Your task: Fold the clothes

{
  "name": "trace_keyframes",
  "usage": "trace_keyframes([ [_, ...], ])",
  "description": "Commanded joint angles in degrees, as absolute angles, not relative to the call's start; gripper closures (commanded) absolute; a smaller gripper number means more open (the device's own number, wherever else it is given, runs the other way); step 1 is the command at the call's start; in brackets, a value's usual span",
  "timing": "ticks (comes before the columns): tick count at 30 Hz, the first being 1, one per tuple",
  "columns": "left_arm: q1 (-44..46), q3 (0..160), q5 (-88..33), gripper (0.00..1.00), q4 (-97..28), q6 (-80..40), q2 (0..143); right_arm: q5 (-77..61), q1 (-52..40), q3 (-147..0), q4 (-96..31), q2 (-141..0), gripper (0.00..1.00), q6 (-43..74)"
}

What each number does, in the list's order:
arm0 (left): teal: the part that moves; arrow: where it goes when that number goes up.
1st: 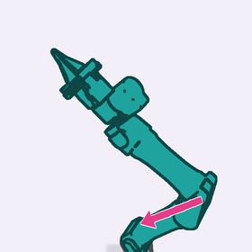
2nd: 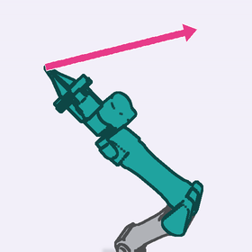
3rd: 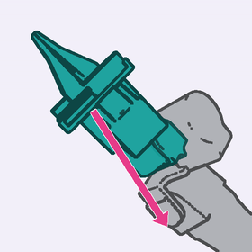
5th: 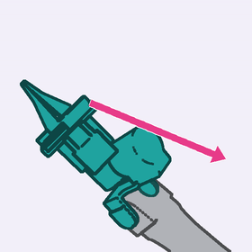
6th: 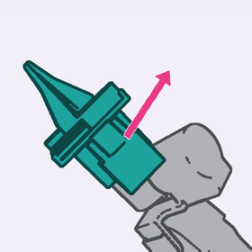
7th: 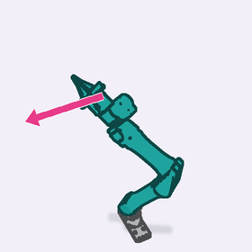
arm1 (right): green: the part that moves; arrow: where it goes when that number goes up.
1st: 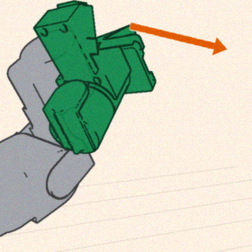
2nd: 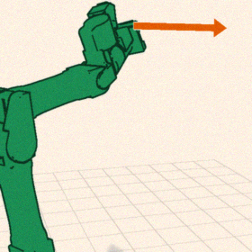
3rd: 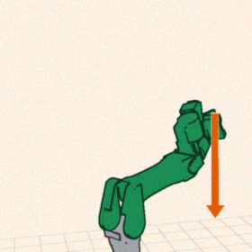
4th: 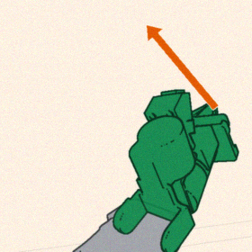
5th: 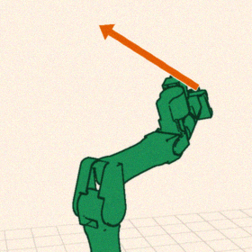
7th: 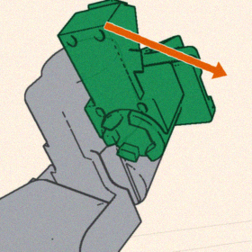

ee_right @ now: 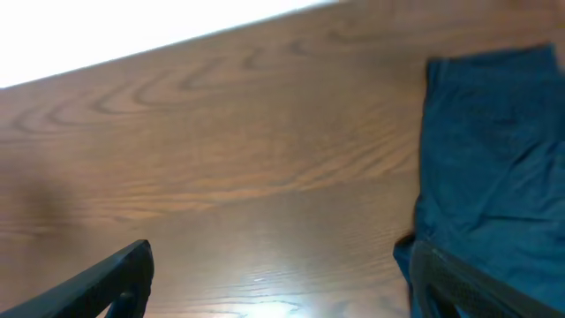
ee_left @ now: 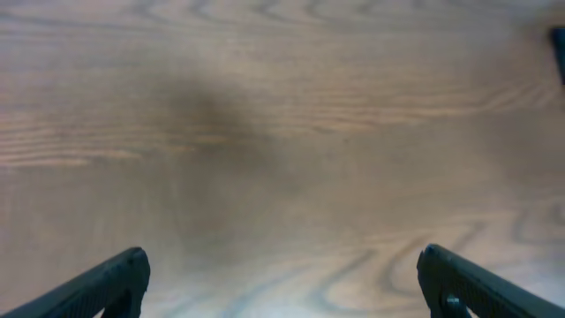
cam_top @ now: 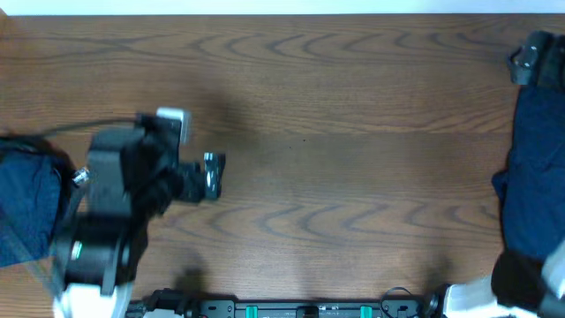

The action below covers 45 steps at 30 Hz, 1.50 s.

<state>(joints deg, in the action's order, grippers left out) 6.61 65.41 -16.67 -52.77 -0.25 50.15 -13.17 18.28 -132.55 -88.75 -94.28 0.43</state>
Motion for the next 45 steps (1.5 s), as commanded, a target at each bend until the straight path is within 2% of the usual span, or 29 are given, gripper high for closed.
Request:
trace_keyframes([
  [1,7.3,65.9,-15.9,0.02,-56.1,-1.2,43.8,-14.0,17.1,-133.4,-89.1,-89.7,0.09,1.3],
  [2,7.3,65.9,-15.9,0.02,-57.4,-1.2,41.9,-13.9,17.1,-133.4,-89.2,-88.5,0.01,1.7],
  [11,7.3,65.9,-15.9,0.02,-67.9,-1.4,28.9,-13.5,17.1,-133.4,-93.3,-82.7,0.01,1.7],
  [18,7.3,65.9,-15.8,0.02,-75.0,-1.4,26.5,-13.5,17.1,-133.3,-97.2,-82.4,0.01,1.6],
  [45,7.3,65.9,-15.8,0.02,-74.5,-1.3,26.5,-13.5,17.1,-133.3,-97.3,-82.4,0.01,1.7],
])
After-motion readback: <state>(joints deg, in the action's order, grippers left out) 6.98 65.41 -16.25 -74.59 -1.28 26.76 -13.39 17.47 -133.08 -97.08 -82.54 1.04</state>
